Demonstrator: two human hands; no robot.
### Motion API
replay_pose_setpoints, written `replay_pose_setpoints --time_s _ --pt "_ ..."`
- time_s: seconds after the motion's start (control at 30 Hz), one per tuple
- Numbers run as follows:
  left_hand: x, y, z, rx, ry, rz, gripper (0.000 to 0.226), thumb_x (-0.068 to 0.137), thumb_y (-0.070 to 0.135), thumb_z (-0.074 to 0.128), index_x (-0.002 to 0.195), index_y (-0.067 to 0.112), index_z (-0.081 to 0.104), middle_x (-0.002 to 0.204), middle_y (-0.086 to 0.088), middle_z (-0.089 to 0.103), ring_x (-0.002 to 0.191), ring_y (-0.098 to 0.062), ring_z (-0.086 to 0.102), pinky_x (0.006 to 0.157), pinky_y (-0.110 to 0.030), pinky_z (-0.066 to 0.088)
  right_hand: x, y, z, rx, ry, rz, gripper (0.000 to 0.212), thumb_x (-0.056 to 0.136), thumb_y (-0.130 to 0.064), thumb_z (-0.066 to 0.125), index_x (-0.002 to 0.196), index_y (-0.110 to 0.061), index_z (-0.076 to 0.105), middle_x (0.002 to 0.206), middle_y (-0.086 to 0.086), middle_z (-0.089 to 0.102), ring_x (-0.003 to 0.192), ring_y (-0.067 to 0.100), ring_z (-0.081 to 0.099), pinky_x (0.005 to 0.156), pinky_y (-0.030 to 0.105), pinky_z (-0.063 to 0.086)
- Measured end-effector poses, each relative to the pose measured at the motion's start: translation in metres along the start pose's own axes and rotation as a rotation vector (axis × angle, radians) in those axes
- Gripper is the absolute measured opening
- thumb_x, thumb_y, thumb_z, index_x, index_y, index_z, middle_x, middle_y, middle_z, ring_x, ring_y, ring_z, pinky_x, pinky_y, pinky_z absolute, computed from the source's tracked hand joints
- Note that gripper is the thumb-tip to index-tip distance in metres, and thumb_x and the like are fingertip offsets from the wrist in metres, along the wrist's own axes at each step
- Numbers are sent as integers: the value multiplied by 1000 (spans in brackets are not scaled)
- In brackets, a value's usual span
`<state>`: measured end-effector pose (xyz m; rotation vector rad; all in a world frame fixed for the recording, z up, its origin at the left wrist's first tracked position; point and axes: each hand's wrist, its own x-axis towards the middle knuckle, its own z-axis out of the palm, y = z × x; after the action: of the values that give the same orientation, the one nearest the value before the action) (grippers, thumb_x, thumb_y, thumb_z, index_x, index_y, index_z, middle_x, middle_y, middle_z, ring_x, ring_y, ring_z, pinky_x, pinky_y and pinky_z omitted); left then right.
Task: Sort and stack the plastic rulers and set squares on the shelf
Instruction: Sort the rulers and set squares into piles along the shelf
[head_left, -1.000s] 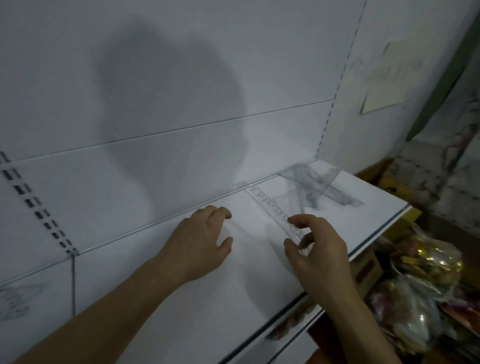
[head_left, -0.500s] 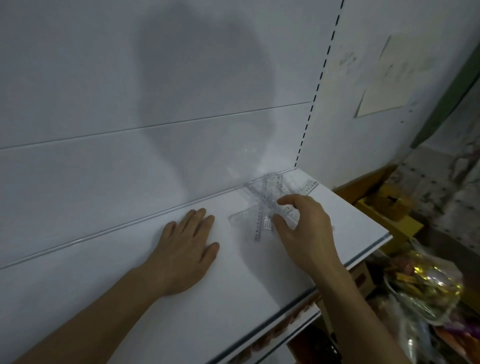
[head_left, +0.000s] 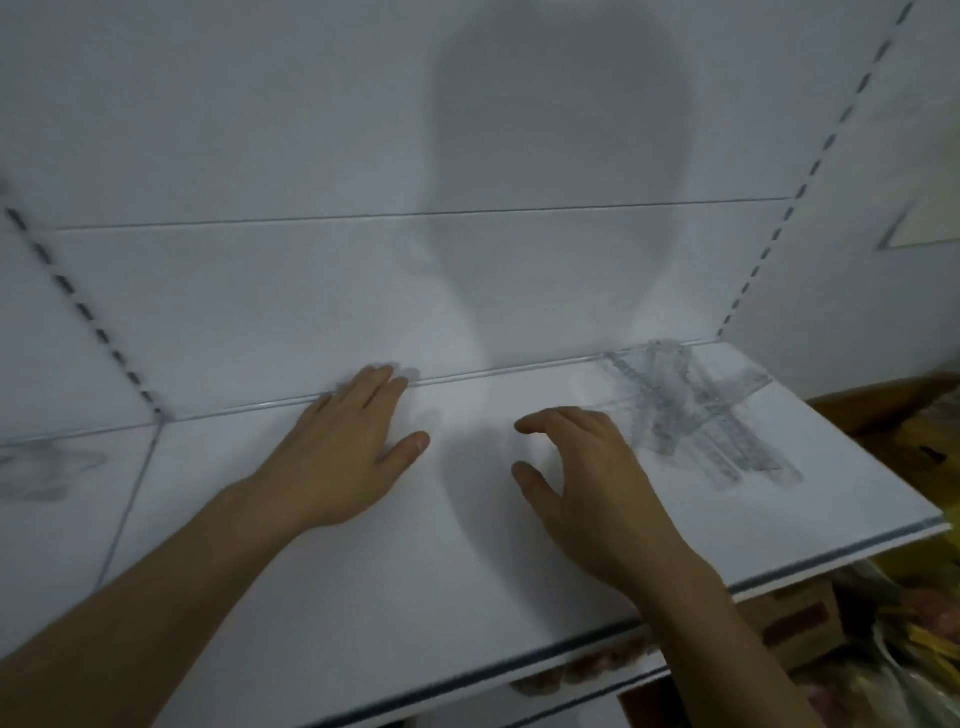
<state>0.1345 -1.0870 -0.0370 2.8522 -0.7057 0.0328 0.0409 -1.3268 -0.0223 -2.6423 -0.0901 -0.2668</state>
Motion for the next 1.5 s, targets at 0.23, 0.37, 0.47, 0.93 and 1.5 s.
replay_pose_setpoints --time_s 0.23,0.37,0.47,0.93,1.5 --pt "-159 -125 -45 44 43 -354 99 79 80 3 158 22 13 166 3 7 153 -12 4 124 -43 17 12 -150 70 44 -252 -314 51 99 -47 52 146 -32 40 149 -18 40 138 5 31 114 25 28" --pt "-264 -190 -72 77 67 -542 95 84 80 5 159 22 10 167 2 5 153 -13 2 124 -41 15 -5 -247 109 59 -324 -470 56 99 -51 50 149 -32 35 153 -17 36 140 5 29 116 26 26" --pt "-338 -233 -98 89 116 -638 93 85 78 7 159 21 12 167 0 6 153 -15 4 124 -43 14 -25 -322 135 70 -355 -575 59 99 -54 48 152 -33 31 156 -18 31 144 4 25 119 27 24" --pt "-617 -364 -159 9 325 -999 66 99 56 40 154 21 30 159 2 34 144 -15 34 115 -30 28 -87 -611 247 -85 -535 -1034 69 101 -54 43 159 -26 18 164 -11 22 148 6 23 112 14 13" --pt "-675 -529 -200 -39 405 -1178 56 99 46 50 150 31 34 157 10 37 128 -10 52 106 -31 43 -27 -812 363 -106 -676 -1197 72 100 -55 46 159 -28 15 163 -12 21 147 10 26 120 30 26"
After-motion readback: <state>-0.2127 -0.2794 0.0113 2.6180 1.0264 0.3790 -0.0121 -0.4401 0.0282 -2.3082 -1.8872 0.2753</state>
